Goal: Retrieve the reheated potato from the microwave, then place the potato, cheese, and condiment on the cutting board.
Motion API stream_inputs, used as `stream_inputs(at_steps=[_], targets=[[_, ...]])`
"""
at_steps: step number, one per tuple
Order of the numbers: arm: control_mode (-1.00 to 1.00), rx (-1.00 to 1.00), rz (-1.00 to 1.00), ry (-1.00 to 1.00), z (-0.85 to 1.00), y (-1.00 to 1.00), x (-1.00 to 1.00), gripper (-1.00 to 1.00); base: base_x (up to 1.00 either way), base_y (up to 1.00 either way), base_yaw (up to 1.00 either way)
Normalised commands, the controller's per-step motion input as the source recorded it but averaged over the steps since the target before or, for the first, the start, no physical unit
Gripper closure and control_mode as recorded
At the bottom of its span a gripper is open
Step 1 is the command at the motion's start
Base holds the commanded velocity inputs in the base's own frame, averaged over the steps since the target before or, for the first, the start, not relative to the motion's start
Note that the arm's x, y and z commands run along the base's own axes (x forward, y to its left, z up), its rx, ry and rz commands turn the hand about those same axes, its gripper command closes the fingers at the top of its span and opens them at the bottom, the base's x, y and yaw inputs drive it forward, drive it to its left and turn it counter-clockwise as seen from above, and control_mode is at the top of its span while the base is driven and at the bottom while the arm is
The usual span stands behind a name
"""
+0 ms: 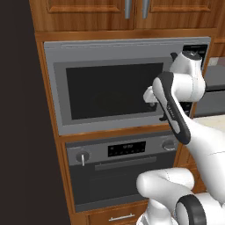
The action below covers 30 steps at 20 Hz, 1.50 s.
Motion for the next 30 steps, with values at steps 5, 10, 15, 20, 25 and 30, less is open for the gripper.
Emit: stream_inputs(at_steps=[5,10,15,20,25,30], targets=[[-1.00,-0.04,-0.06,-0.15,0.07,-0.28,-0.08,-1.00,0.00,0.00,0.00],[-1.00,-0.03,-0.01,-0.23,0.12,-0.27,0.00,-1.00,0.00,0.00,0.00],[-1.00,-0.03,0.00,-0.14,0.05,-0.22,0.09,-1.00,0.00,0.00,0.00],[-1.00,-0.01,0.00,0.00,0.01,-0.17,0.30,-1.00,0.00,0.00,0.00],[-1.00,0.00,0.00,0.00,0.00,-0.07,0.46,-1.00,0.00,0.00,0.00],[-1.00,0.00,0.00,0.00,-0.03,0.00,0.46,-1.00,0.00,0.00,0.00]])
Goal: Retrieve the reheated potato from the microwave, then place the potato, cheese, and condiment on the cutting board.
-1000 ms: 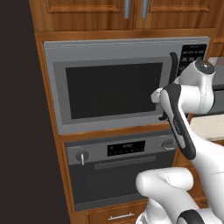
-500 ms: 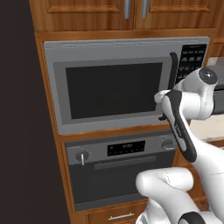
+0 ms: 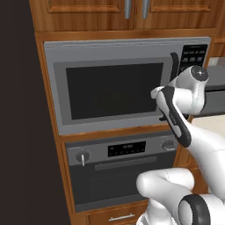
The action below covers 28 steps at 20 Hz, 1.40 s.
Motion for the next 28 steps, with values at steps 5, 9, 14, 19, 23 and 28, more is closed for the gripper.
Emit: stream_inputs(at_steps=[5,9,14,19,23,28], targets=[[-1.00,0.00,0.00,0.00,-0.07,0.00,0.48,-1.00,0.00,0.00,0.00],[-1.00,0.00,0.00,-0.03,-0.13,0.04,0.47,1.00,0.00,0.00,0.00],[-1.00,0.00,0.00,-0.15,-0.20,0.19,0.42,1.00,0.00,0.00,0.00],[-1.00,0.00,0.00,-0.22,-0.28,0.37,0.42,1.00,0.00,0.00,0.00],[-1.00,0.02,0.00,-0.23,-0.38,0.46,0.27,1.00,0.00,0.00,0.00],[-1.00,0.09,0.06,-0.18,-0.35,0.50,0.00,1.00,0.00,0.00,0.00]])
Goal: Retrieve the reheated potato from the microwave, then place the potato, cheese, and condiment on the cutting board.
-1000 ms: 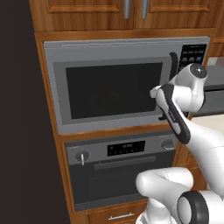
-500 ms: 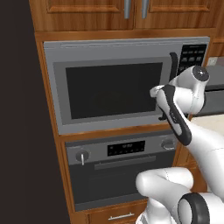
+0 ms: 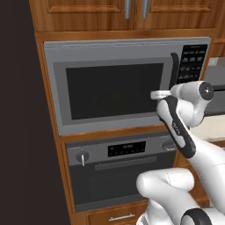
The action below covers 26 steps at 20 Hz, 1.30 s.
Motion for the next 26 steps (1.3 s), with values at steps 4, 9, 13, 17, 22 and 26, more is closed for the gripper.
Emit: stream_inputs(at_steps=[4,9,13,17,22,26], targets=[[-1.00,0.07,0.06,-0.05,-0.14,0.54,-0.22,1.00,0.00,0.00,0.00],[-1.00,0.07,0.10,0.07,0.00,0.47,-0.40,1.00,0.00,0.00,0.00],[-1.00,0.07,0.12,0.11,0.00,0.41,-0.64,1.00,0.00,0.00,0.00],[-1.00,0.08,0.11,0.11,0.00,0.36,-0.69,1.00,0.00,0.00,0.00],[-1.00,0.10,0.11,0.07,0.00,0.35,-0.72,1.00,0.00,0.00,0.00],[-1.00,0.12,0.10,0.08,0.00,0.37,-0.67,1.00,0.00,0.00,0.00]])
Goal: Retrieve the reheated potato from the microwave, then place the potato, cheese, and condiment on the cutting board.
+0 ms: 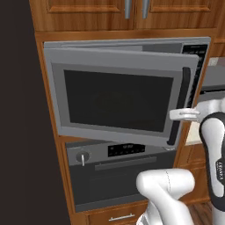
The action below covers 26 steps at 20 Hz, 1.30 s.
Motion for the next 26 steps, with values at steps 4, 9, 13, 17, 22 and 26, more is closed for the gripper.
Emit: stream_inputs(at_steps=[4,9,13,17,22,26], targets=[[-1.00,0.13,0.10,0.10,0.00,0.33,-0.64,1.00,0.00,0.00,0.00],[-1.00,0.12,0.10,0.12,0.00,0.34,-0.54,1.00,0.00,0.00,0.00],[-1.00,0.11,0.12,0.10,0.00,0.36,-0.42,1.00,0.00,0.00,0.00],[-1.00,0.11,0.13,0.02,0.00,0.38,-0.36,-1.00,0.00,0.00,0.00],[-1.00,0.11,0.05,0.01,-0.01,-0.01,-0.15,-1.00,0.00,0.00,0.00],[-1.00,0.15,0.00,-0.01,0.00,-0.36,-0.67,-1.00,0.00,0.00,0.00]])
